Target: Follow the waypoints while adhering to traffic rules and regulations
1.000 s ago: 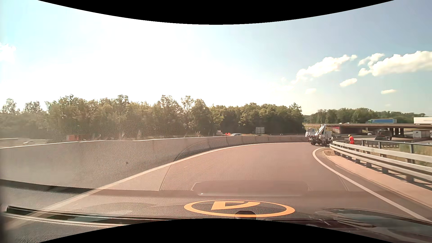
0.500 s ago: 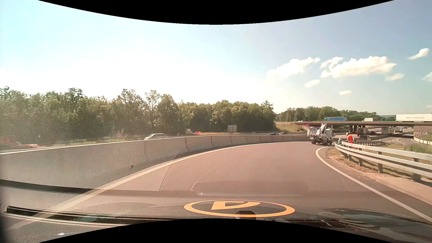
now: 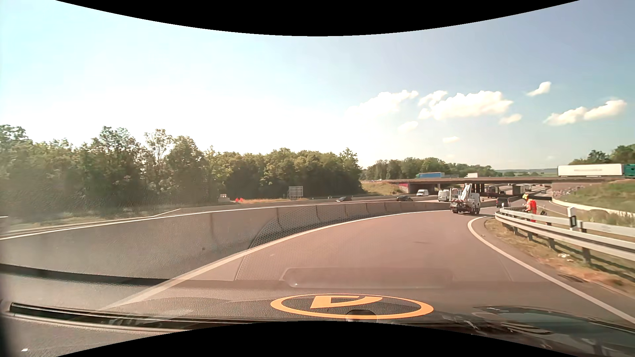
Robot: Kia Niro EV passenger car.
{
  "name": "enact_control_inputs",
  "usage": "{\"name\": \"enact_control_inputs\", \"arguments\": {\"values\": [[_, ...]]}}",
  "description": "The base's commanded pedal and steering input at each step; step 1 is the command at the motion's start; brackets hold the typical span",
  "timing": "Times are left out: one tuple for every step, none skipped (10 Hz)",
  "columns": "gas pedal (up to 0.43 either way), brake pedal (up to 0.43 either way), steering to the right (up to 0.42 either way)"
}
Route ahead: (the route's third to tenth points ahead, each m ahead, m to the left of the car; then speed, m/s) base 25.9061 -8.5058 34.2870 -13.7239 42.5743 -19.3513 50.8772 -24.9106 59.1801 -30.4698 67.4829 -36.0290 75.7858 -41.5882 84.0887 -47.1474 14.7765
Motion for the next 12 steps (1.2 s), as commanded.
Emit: {"name": "enact_control_inputs", "arguments": {"values": [[0.138, 0.000, 0.109], [0.138, 0.000, 0.110], [0.138, 0.000, 0.112], [0.130, 0.000, 0.113], [0.130, 0.000, 0.113], [0.130, 0.000, 0.113], [0.130, 0.000, 0.113], [0.138, 0.000, 0.113], [0.138, 0.000, 0.113], [0.138, 0.000, 0.112], [0.138, 0.000, 0.109], [0.138, 0.000, 0.102]]}}
